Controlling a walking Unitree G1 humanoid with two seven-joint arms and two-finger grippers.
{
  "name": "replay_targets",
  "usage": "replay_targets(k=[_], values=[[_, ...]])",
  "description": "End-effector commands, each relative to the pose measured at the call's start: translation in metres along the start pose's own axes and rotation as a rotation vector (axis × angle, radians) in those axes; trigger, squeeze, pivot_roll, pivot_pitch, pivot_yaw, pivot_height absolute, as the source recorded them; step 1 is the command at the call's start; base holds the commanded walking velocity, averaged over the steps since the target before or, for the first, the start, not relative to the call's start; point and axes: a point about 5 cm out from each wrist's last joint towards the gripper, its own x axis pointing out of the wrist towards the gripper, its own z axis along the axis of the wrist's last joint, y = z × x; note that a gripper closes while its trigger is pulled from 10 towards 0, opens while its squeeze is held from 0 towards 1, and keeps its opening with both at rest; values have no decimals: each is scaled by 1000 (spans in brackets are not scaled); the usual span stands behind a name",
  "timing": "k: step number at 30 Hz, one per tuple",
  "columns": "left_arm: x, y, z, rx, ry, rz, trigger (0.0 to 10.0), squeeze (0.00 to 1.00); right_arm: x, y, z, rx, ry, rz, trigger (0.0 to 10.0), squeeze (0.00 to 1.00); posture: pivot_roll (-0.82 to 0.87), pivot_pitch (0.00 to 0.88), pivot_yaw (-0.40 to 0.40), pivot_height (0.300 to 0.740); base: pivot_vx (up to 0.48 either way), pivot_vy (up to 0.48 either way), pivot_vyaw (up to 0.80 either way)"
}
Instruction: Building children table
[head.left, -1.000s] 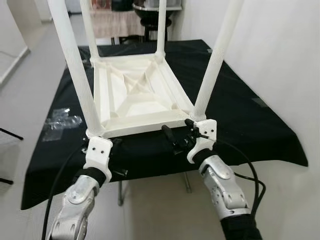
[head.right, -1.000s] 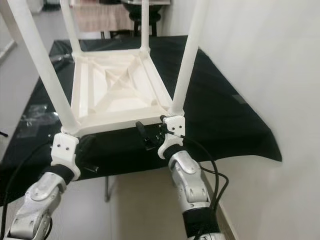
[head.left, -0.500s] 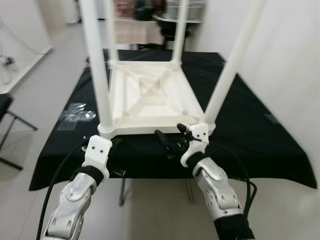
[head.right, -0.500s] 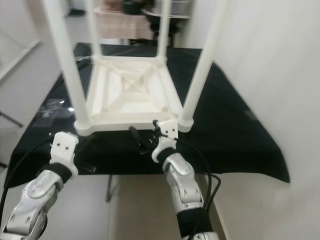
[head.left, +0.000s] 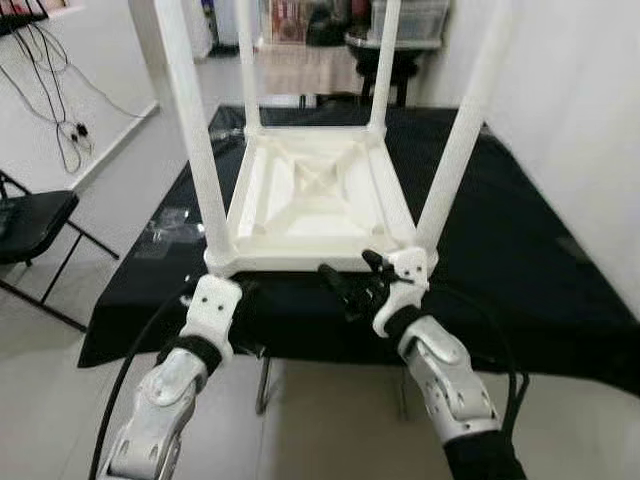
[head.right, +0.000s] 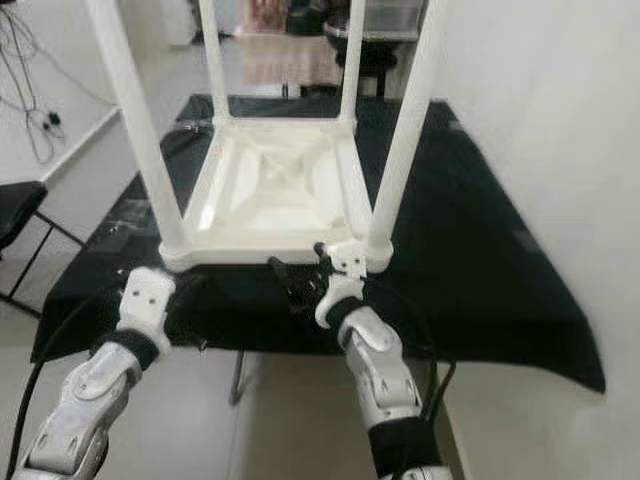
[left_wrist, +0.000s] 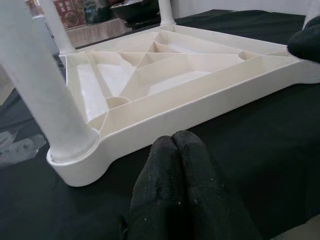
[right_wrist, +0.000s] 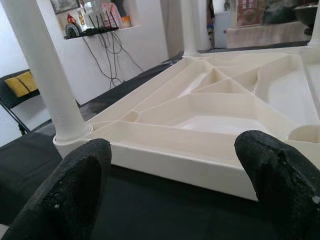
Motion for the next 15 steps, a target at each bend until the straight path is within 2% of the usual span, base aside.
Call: replay_targets(k=[1,6,8,10,12,15], values=[[-1,0,0,24,13,-9,10000,0,1,1,5,5,-32,8,10000,0,142,92,-61,740,0,0,0],[-1,7,6,0,-12,25,10000,0,0,-2,11,-14,-55,-9,10000,0,140,98,-63,740,0,0,0],[-2,14,10,1,-26,61,10000,0,-1,-4,9,-68,-36,-14,10000,0,140,99,-66,740,0,0,694],[-2,15,10,-2,-26,69,10000,0,-1,-5,9,-50,-44,-23,10000,0,142,100,-67,740,0,0,800],[-2,16,11,-4,-27,74,10000,0,-1,-8,10,-33,-37,-52,10000,0,140,101,-68,740,0,0,0],[-2,16,11,-6,-27,73,10000,0,-2,-7,11,-111,-47,-20,10000,0,140,101,-70,740,0,0,794]])
